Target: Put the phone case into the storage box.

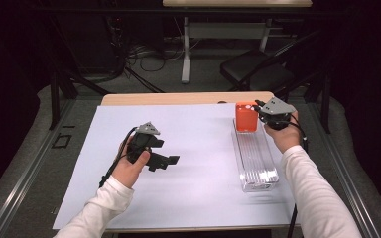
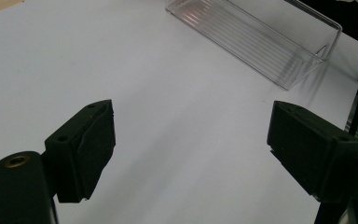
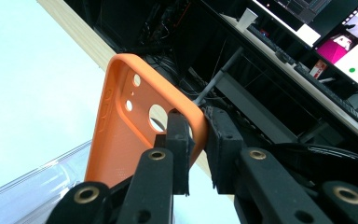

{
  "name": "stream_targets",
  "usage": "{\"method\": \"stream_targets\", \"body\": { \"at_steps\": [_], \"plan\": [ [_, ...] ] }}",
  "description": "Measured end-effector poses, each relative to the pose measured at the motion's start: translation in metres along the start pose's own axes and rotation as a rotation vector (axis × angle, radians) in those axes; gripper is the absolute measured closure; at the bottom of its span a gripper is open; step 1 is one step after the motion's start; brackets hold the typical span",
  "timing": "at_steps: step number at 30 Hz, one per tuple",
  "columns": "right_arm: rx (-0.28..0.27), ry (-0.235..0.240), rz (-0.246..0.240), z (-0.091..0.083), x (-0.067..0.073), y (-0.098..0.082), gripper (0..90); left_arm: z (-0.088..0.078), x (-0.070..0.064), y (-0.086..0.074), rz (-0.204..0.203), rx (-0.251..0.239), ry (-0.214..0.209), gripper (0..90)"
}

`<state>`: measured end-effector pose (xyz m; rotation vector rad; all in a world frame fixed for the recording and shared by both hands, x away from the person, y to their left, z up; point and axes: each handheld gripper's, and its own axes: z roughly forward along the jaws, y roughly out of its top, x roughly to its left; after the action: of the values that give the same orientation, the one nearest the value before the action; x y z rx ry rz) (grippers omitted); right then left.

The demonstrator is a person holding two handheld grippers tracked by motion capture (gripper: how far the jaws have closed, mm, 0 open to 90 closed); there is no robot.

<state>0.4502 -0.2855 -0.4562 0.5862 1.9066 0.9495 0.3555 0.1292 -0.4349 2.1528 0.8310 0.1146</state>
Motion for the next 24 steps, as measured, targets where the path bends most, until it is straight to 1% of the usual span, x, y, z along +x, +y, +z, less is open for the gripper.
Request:
{"method": "stream_targets", "body": {
  "at_steps": [6,7,10,12,20,24],
  "plan": [
    [-0.003,-0.008,0.008,0.003,0.004,-0.006,80.3,-0.002,0.002,-0.001,-0.002,0.012,-0.001,15.7],
    [-0.001,-0.011,0.008,0.004,0.005,-0.007,80.3,-0.001,0.002,-0.001,-0.001,0.008,0.003,15.7],
    [-0.001,-0.009,0.003,0.005,0.008,-0.009,80.3,-0.001,0.002,-0.001,-0.001,0.010,0.001,15.7],
    [-0.002,-0.013,0.000,0.005,0.009,-0.010,80.3,-0.001,0.002,-0.001,0.000,0.012,0.006,15.7],
    [-0.018,-0.025,-0.016,0.004,0.013,-0.008,80.3,-0.001,0.002,-0.001,0.003,0.017,0.007,15.7],
    [-0.024,-0.018,-0.024,0.004,0.013,-0.008,80.2,-0.001,0.001,-0.001,0.002,0.015,0.006,15.7]
  ]
}}
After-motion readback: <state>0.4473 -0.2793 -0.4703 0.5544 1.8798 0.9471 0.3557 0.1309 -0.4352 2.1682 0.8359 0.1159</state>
